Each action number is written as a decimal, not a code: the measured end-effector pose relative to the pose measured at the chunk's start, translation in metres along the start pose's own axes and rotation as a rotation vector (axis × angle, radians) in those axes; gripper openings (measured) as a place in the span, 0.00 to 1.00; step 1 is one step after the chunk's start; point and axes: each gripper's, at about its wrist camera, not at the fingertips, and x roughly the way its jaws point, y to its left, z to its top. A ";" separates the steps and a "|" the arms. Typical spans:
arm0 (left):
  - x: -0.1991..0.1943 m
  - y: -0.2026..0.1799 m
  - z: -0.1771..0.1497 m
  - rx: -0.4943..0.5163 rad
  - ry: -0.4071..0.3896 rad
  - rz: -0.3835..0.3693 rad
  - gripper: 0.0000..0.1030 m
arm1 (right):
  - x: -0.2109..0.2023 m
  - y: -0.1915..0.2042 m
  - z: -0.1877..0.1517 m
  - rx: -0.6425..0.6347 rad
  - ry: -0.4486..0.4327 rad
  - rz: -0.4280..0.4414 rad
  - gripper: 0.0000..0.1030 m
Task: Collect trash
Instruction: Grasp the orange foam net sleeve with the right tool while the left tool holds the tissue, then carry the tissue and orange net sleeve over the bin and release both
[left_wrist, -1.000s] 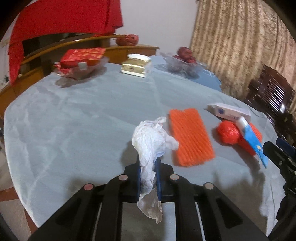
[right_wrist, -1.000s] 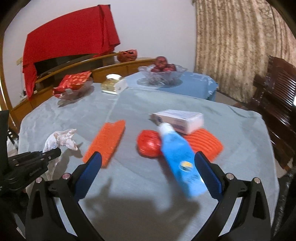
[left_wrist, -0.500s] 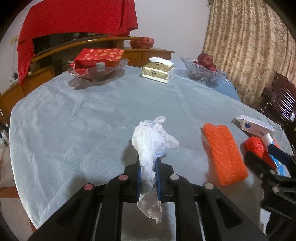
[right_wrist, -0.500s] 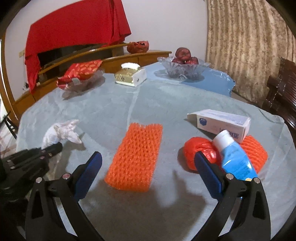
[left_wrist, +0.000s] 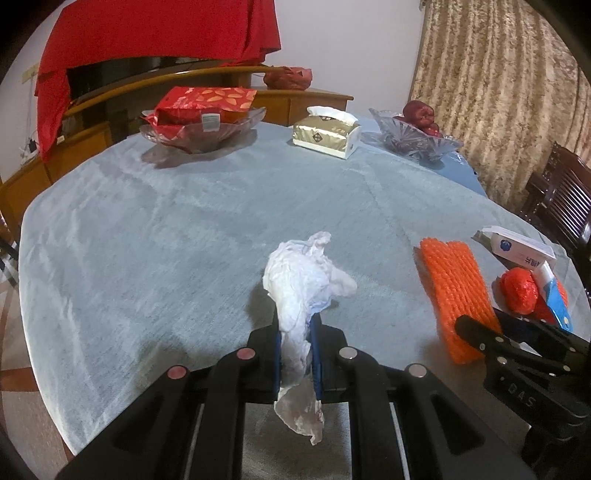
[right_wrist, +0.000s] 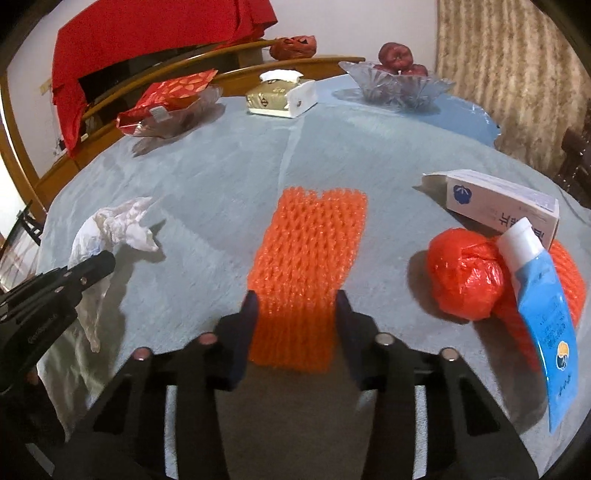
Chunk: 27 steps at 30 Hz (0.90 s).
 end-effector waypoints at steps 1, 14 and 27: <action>-0.001 0.000 0.000 0.000 0.000 -0.001 0.12 | -0.002 0.000 0.000 -0.003 -0.003 0.004 0.29; -0.035 -0.037 0.005 0.047 -0.043 -0.038 0.12 | -0.063 -0.016 -0.001 -0.003 -0.090 0.036 0.11; -0.086 -0.120 0.009 0.119 -0.100 -0.155 0.12 | -0.155 -0.069 -0.019 0.043 -0.195 -0.043 0.11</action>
